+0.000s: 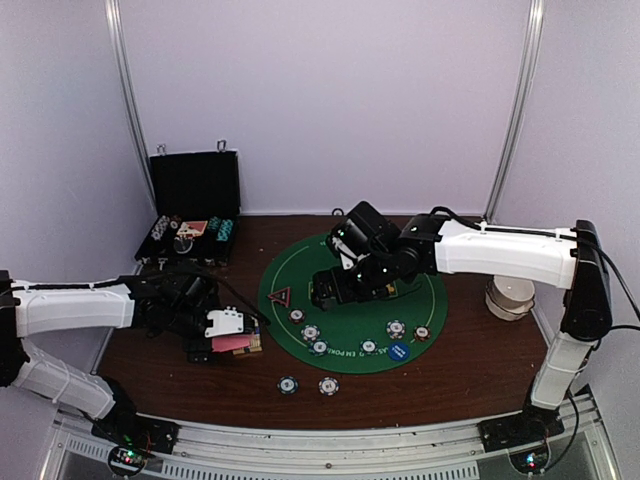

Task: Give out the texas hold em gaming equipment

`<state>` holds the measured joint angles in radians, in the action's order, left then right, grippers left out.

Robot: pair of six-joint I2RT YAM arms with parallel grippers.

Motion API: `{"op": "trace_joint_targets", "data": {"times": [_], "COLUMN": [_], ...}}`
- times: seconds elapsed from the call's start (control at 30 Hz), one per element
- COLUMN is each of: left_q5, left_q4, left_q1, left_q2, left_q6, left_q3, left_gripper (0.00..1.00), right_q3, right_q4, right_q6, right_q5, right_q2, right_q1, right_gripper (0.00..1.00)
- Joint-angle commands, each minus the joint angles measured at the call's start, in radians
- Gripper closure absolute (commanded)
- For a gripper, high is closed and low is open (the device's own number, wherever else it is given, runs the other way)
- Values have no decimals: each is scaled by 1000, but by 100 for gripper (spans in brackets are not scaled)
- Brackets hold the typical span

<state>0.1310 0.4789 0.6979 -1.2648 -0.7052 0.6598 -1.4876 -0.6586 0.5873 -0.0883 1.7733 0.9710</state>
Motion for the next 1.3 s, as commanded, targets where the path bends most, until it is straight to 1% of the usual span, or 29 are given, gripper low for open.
{"op": "trace_joint_targets", "data": {"times": [0.0, 0.1, 0.3, 0.9, 1.27], "left_q5": [27, 51, 36, -72, -106], "left_q4": [-54, -91, -78, 72, 95], "left_q1": [8, 8, 7, -32, -73], "left_q2": [-8, -21, -48, -120, -173], "left_q6": [-18, -29, -28, -5, -41], "left_q3": [-9, -23, -8, 110, 158], "left_gripper": [3, 2, 2, 2, 2], "right_q3": [-21, -20, -20, -8, -3], "right_q4": [-6, -10, -11, -17, -21], "right_q6": [2, 2, 2, 5, 2], "right_q5": [27, 33, 33, 26, 26], "right_q2": [6, 2, -2, -15, -20], "right_q1": [4, 3, 3, 3, 4], "right_gripper": [1, 0, 1, 1, 0]}}
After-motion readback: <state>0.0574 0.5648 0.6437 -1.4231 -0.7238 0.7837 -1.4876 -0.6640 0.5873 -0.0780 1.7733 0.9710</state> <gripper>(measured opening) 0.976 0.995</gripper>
